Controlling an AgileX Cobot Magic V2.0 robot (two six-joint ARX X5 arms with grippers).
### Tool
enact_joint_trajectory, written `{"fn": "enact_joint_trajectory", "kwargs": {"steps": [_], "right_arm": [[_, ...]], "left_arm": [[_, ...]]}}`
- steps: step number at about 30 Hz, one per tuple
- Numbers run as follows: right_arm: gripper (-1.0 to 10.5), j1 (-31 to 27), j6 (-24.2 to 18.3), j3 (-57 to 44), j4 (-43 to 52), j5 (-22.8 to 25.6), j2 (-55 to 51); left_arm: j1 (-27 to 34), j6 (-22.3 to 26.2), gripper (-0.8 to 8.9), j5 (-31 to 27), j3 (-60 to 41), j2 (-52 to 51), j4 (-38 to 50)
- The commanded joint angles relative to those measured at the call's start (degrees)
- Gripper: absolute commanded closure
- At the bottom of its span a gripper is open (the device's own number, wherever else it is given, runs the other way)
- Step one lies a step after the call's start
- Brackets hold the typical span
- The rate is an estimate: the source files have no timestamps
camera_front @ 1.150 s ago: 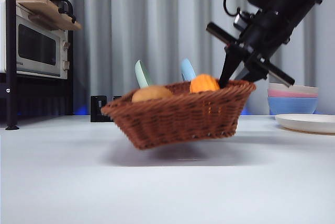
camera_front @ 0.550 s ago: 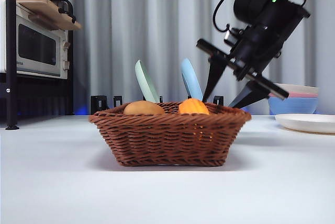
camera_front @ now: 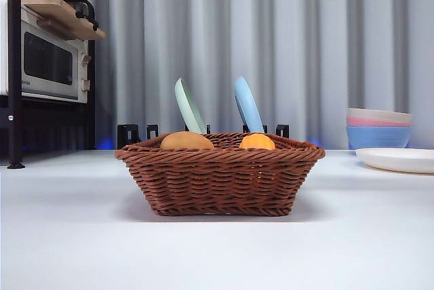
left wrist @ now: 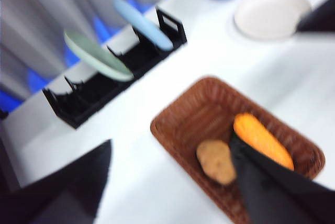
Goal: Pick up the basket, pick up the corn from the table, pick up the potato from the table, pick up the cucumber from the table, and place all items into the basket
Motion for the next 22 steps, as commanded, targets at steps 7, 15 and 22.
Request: {"fn": "enact_joint_trajectory", "kwargs": {"steps": [7, 15, 22], "right_arm": [[9.6, 0.1, -7.4, -2.8, -2.8, 11.1, -14.4], [9.6, 0.1, -7.5, -20.8, 4.6, 11.1, -30.7], [9.6, 0.1, -4.8, -32.7, 7.0, 11.1, -41.8]], "left_arm": [[0.1, -2.3, 8.22, -3.5, -6.6, -6.6, -0.2], [0.1, -4.2, 8.22, -6.1, -31.4, -23.0, 11.4], [-0.2, -4.5, 8.22, -5.6, -54.5, -37.0, 21.9]]}}
